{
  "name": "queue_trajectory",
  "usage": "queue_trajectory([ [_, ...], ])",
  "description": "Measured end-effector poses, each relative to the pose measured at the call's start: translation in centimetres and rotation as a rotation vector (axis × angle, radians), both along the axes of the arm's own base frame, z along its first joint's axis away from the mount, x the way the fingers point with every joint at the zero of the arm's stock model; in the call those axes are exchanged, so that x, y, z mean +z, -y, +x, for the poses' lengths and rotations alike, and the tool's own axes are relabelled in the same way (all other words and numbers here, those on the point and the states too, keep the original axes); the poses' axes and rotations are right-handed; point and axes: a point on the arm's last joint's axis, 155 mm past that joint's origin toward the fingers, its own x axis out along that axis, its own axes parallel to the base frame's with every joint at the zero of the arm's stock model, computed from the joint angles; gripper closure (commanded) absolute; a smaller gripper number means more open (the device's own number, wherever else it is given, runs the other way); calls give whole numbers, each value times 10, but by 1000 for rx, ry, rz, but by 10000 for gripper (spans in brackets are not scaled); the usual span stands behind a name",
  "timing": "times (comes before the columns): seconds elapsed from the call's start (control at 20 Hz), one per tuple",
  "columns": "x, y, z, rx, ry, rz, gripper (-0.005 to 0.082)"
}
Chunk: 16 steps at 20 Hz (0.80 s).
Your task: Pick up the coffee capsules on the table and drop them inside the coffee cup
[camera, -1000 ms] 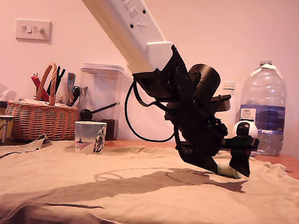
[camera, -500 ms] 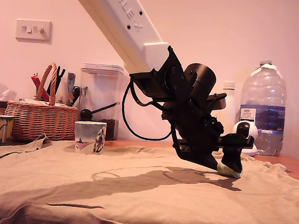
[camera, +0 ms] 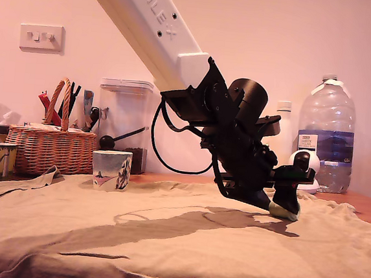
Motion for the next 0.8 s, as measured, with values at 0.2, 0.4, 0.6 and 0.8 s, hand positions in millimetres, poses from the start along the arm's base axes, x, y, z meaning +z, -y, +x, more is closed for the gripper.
queue_trajectory([
  [0.2,1,1,-1,-9,1,-3,504],
  [0.4,-1,1,-3,-18,-8,3,504],
  [0.6,-3,-3,-8,-29,-30,31,504],
  [0.8,12,-10,-16,-51,-44,62,504],
])
